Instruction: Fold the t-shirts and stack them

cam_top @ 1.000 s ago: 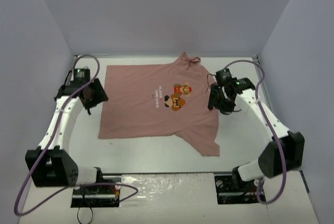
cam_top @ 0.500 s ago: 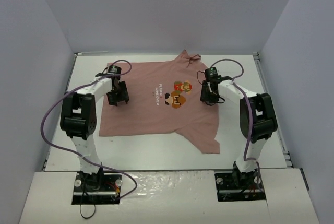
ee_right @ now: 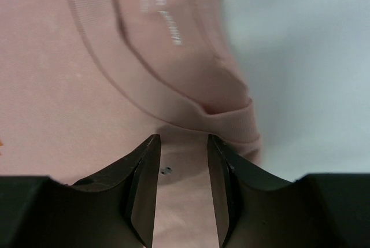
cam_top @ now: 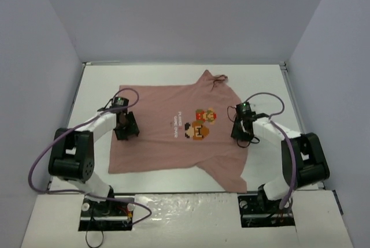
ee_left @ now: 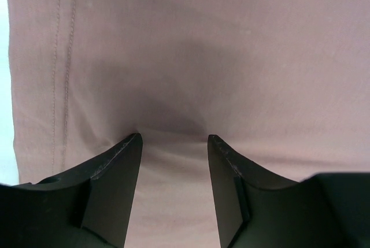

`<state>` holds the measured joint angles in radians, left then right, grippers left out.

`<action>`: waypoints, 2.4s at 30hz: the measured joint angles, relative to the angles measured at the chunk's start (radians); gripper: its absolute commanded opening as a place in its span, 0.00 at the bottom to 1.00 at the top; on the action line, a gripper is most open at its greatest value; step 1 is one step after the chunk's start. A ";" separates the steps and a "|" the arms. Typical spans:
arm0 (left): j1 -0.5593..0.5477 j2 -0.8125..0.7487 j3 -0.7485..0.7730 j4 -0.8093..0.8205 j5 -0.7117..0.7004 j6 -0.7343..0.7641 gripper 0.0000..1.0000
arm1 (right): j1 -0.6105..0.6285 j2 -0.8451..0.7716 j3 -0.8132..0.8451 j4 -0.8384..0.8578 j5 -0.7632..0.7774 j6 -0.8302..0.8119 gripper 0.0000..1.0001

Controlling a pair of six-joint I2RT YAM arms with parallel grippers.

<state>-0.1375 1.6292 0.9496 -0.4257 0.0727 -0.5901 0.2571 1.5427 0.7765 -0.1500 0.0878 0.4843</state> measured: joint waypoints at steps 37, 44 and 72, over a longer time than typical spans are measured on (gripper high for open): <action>-0.005 0.255 0.311 0.017 -0.021 0.083 0.56 | -0.008 0.441 0.505 0.055 0.027 -0.179 0.35; -0.017 0.101 0.132 0.004 -0.003 0.045 0.56 | -0.009 0.267 0.339 -0.021 0.035 -0.170 0.36; -0.021 -0.199 0.186 -0.168 0.042 0.139 0.57 | 0.080 0.539 0.845 -0.054 -0.007 -0.364 0.49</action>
<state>-0.1581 1.4302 1.1360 -0.5939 0.1150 -0.4511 0.3372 2.0815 1.6213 -0.2037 0.0813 0.1204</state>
